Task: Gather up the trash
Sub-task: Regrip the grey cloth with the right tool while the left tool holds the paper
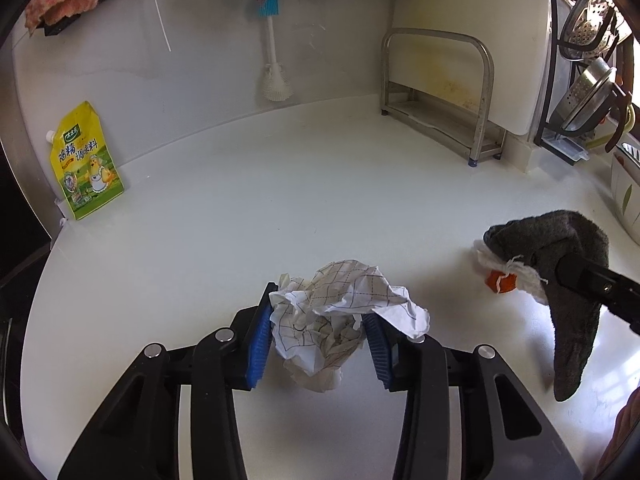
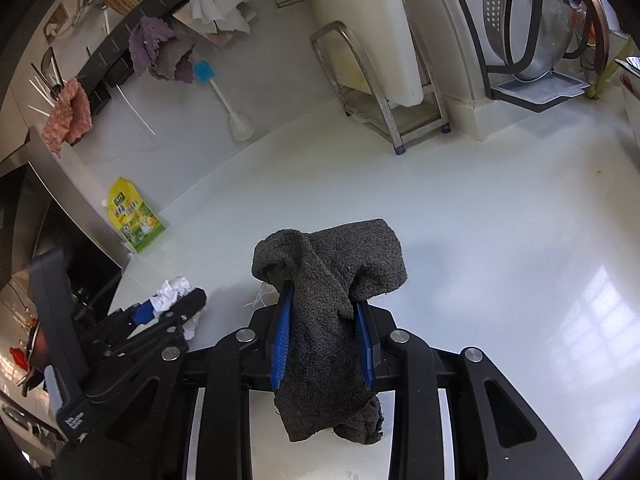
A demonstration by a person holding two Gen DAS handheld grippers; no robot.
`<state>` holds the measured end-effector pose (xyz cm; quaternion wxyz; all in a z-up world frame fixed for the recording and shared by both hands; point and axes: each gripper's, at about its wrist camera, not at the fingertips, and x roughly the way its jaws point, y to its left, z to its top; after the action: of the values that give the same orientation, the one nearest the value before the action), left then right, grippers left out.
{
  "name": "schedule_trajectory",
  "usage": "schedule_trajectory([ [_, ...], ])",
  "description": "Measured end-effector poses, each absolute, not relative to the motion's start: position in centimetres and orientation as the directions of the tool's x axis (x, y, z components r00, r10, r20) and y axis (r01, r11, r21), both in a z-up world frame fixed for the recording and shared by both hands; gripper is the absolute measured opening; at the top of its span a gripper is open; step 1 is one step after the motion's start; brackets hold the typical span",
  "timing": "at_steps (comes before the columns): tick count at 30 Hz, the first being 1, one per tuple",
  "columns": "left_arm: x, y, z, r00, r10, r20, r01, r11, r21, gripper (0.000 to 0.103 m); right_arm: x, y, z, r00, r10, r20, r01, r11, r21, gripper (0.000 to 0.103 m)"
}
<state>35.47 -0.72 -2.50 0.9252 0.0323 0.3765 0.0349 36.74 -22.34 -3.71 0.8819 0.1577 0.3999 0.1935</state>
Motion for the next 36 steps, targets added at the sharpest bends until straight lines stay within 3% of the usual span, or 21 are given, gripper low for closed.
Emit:
schedule_trajectory([
  [6, 35.4, -0.7, -2.5, 0.714, 0.089, -0.695, -0.040, 0.995, 0.086, 0.041, 36.8, -22.4, -4.3, 0.597, 0.433, -0.676, -0.189, 0.894, 0.406, 0.038],
  [8, 35.4, -0.7, -2.6, 0.714, 0.089, -0.695, -0.037, 0.995, 0.090, 0.041, 36.7, -22.4, -4.4, 0.597, 0.413, -0.688, -0.184, 0.905, 0.384, 0.052],
  [10, 35.4, -0.7, -2.5, 0.714, 0.091, -0.694, -0.038, 0.995, 0.091, 0.041, 36.5, -22.4, -4.3, 0.608, 0.388, -0.693, -0.177, 0.917, 0.358, 0.057],
  [24, 35.2, -0.7, -2.4, 0.719, 0.086, -0.689, -0.035, 0.996, 0.087, 0.041, 33.4, -21.7, -2.4, 0.715, 0.204, -0.669, -0.151, 0.979, 0.138, 0.062],
  [33, 35.1, -0.8, -2.4, 0.721, 0.088, -0.687, -0.036, 0.995, 0.090, 0.041, 34.4, -20.1, -5.0, 0.638, 0.177, -0.749, -0.184, 0.980, 0.075, 0.060],
  [35, 35.1, -0.8, -2.3, 0.721, 0.086, -0.687, -0.034, 0.995, 0.090, 0.041, 34.6, -20.4, -5.4, 0.621, 0.191, -0.761, -0.182, 0.979, 0.097, 0.040],
  [36, 35.1, -0.8, -2.4, 0.721, 0.084, -0.688, -0.032, 0.996, 0.088, 0.041, 34.7, -20.6, -5.4, 0.617, 0.197, -0.762, -0.180, 0.978, 0.107, 0.037],
])
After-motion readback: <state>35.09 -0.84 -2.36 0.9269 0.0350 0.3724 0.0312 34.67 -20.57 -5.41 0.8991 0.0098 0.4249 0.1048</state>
